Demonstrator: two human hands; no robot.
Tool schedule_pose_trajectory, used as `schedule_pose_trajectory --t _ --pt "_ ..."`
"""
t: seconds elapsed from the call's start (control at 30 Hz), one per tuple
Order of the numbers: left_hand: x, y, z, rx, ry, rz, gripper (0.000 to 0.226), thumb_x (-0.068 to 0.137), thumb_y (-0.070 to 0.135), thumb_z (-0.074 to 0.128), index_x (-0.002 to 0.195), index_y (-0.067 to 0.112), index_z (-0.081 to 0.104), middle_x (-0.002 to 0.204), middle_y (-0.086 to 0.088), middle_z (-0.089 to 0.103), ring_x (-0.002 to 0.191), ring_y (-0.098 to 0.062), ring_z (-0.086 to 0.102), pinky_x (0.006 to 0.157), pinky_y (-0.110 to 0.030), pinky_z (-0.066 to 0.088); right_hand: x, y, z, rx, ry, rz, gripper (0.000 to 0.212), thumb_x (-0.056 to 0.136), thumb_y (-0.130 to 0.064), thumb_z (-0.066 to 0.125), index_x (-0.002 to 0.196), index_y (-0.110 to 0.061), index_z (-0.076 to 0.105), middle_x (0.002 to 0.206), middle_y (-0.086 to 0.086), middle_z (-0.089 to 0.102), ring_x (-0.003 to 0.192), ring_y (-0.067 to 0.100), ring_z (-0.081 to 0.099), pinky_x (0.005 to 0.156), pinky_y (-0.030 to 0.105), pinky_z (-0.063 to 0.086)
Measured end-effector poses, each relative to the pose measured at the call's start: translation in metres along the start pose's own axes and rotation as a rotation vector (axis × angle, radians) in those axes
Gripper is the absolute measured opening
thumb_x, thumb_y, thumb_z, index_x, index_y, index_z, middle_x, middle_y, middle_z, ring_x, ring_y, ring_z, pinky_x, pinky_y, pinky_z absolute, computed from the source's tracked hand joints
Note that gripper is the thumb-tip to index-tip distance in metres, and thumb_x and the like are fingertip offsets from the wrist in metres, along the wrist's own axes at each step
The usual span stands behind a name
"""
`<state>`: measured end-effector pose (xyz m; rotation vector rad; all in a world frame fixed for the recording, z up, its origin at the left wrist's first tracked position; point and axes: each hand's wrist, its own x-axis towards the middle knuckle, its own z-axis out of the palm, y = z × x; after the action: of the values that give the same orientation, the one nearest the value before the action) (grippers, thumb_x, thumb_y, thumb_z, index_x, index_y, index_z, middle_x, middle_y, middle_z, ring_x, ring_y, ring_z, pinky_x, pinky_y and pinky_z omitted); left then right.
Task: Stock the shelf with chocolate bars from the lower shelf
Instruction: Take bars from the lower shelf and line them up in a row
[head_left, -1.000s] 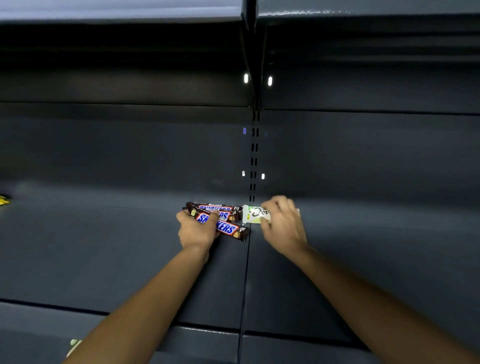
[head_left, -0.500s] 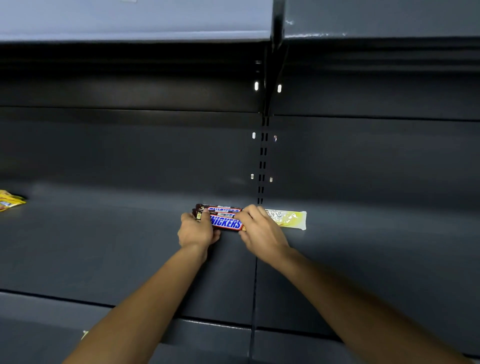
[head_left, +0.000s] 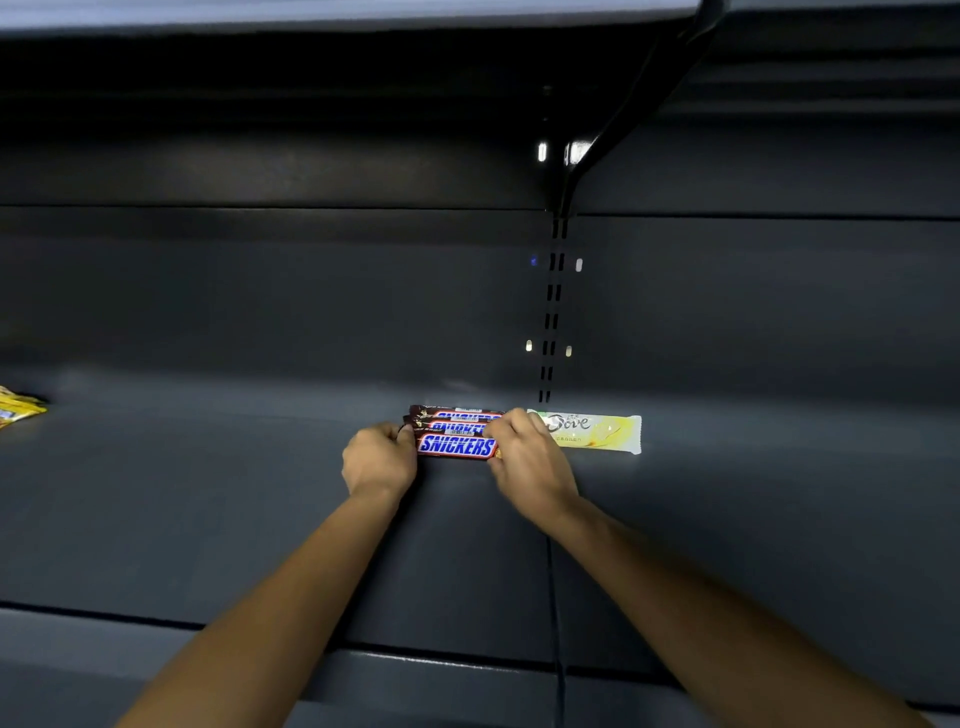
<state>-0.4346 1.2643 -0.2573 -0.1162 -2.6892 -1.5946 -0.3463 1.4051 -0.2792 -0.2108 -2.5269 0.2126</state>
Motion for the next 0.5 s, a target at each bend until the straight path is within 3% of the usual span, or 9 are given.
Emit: schedule_pose_trajectory --t 0.13,0.23,0.33,0.5 --pt "0.008 -0.004 0.003 0.007 -0.044 0.005 0.028 0.091 0.029 0.053 0.08 0.007 0.066 0.078 -0.009 0.066 0.081 -0.026 0.062 0.072 -0.032 0.052 0.002 0.0 0.002 0.002 0.008 0.042 0.027 0.082 -0.005 0.059 0.109 -0.007 0.06 0.108 0.007 0.053 0.101 0.025 0.047 0.085 0.033 0.045" --pt "0.01 -0.007 0.004 0.024 -0.06 0.028 0.018 0.087 0.028 0.056 0.079 0.014 0.065 0.074 -0.003 0.065 0.079 -0.022 0.061 0.069 -0.029 0.05 0.003 -0.001 0.002 -0.041 0.048 0.039 0.028 0.072 -0.006 0.065 0.1 -0.008 0.065 0.099 0.006 0.057 0.091 0.026 0.051 0.075 0.037 0.05" --pt "0.013 -0.008 0.004 0.012 -0.07 0.031 0.009 0.084 0.028 0.058 0.085 0.025 0.065 0.076 0.004 0.066 0.079 -0.018 0.061 0.07 -0.029 0.052 0.005 -0.002 0.004 -0.049 0.08 0.051 0.028 0.065 -0.006 0.071 0.093 -0.009 0.068 0.093 0.004 0.058 0.085 0.026 0.054 0.069 0.036 0.051" --pt "0.02 -0.012 0.003 -0.023 -0.092 0.013 0.012 0.082 0.026 0.061 0.093 0.027 0.066 0.081 0.007 0.067 0.085 -0.016 0.062 0.075 -0.03 0.053 0.006 -0.003 0.007 -0.058 0.078 0.046 0.027 0.066 -0.003 0.07 0.092 -0.007 0.068 0.091 0.006 0.059 0.085 0.028 0.054 0.068 0.037 0.052"
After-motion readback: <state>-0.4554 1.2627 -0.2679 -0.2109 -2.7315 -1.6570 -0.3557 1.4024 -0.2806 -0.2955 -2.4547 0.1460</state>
